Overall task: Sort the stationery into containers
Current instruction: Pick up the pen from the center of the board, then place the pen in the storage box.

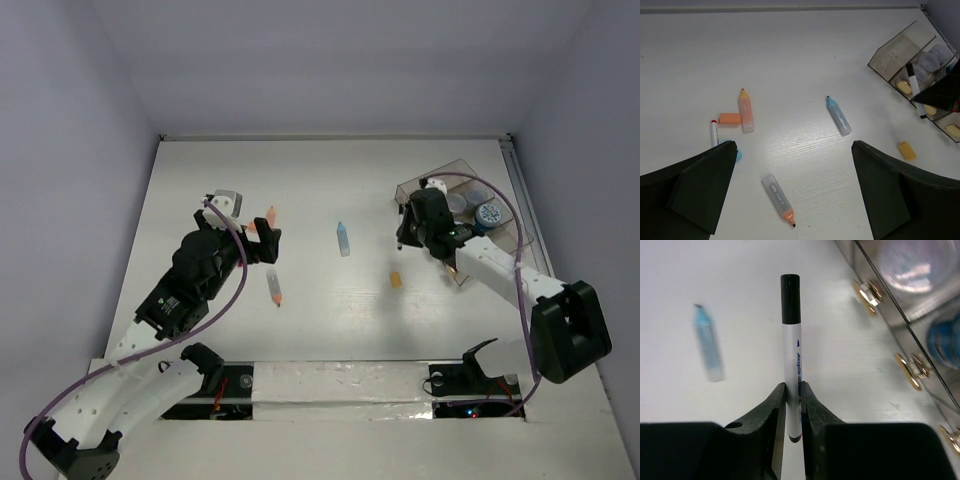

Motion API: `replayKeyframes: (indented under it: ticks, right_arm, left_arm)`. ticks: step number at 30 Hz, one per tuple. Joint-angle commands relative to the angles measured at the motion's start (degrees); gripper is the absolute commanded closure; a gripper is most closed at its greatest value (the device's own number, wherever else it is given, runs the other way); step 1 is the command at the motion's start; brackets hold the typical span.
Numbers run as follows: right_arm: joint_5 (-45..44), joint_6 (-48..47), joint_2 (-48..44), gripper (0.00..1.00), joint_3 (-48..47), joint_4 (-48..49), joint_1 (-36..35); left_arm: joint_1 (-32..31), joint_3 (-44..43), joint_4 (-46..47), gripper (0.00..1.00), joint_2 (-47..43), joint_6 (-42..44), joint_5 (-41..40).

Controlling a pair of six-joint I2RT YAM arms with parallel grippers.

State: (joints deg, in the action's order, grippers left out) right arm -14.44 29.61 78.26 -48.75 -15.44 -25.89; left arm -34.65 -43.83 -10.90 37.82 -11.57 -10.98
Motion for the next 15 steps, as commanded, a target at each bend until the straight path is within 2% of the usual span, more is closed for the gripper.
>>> replayKeyframes:
  ticks: [1, 7, 11, 15]
  right_arm:
    - [7.14, -1.66, -1.79, 1.00, -7.05, 3.57, 0.14]
    - [0.11, 2.12, 2.94, 1.00, -15.57, 6.64, 3.37]
    - [-1.55, 6.86, 6.72, 1.00, -18.04, 10.25, 7.87]
    - [-10.06, 10.46, 7.87, 1.00, -17.78, 12.62, 11.03]
  left_arm:
    - [0.38, 0.24, 2.90, 0.01, -0.03, 0.59, -0.44]
    - [0.38, 0.33, 2.72, 0.01, 0.23, 0.59, -0.62]
    - [0.38, 0.42, 2.72, 0.01, 0.32, 0.50, -0.62]
    - [0.38, 0.42, 2.72, 0.01, 0.58, 0.50, -0.01]
